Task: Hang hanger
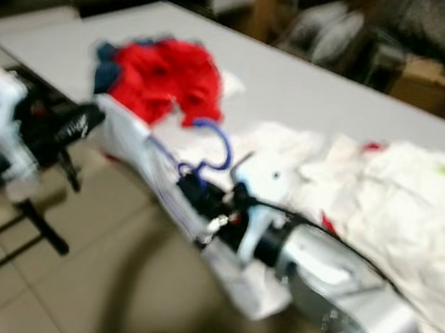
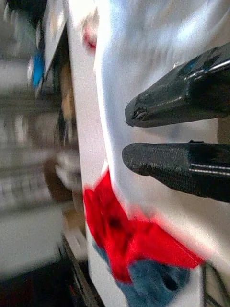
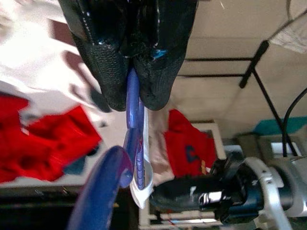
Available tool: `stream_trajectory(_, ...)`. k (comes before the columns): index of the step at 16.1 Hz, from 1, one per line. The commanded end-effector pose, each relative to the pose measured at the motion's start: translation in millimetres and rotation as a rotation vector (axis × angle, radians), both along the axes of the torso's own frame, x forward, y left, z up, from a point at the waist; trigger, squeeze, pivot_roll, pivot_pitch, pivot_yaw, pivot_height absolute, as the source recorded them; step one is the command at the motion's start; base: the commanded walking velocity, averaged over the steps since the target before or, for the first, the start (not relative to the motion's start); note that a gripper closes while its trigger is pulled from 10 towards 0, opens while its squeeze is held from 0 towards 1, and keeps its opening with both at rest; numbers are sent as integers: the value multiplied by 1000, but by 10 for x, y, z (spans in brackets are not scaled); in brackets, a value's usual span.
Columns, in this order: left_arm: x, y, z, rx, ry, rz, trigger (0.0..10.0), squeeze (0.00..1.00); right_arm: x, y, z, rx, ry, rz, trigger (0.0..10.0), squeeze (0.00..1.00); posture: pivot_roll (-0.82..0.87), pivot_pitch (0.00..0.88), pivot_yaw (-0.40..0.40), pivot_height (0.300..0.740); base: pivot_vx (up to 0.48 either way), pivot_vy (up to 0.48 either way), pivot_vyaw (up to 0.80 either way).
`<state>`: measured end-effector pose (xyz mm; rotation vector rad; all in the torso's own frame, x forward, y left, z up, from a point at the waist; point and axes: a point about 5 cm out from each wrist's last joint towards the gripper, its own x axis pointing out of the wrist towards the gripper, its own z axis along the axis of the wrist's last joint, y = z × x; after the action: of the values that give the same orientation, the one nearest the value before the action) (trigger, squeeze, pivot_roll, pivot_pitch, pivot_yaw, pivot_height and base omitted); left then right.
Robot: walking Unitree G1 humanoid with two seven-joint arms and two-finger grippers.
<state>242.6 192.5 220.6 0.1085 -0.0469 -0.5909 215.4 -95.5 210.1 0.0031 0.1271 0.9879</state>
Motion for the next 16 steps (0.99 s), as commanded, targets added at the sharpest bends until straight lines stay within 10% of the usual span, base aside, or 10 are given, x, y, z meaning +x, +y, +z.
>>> stream_trajectory(1, -73, -104, 22, 4, 18, -96, 10000, 0, -9, 12, -36, -1, 19, 9, 10000, 0, 81, 8, 33, 740, 0, 0, 800)
stream_trajectory(6, -165, -174, 24, 4, 55, -139, 10000, 0, 0, -72, -321, -76, 122, -58, 10000, 0, 81, 14, 38, 740, 0, 0, 800)
stream_trajectory(16, -73, -231, -325, 41, 106, 106, 10000, 0, -45, -101, -775, -85, 315, -167, 10000, 0, 92, 20, 28, 740, 0, 0, 800)
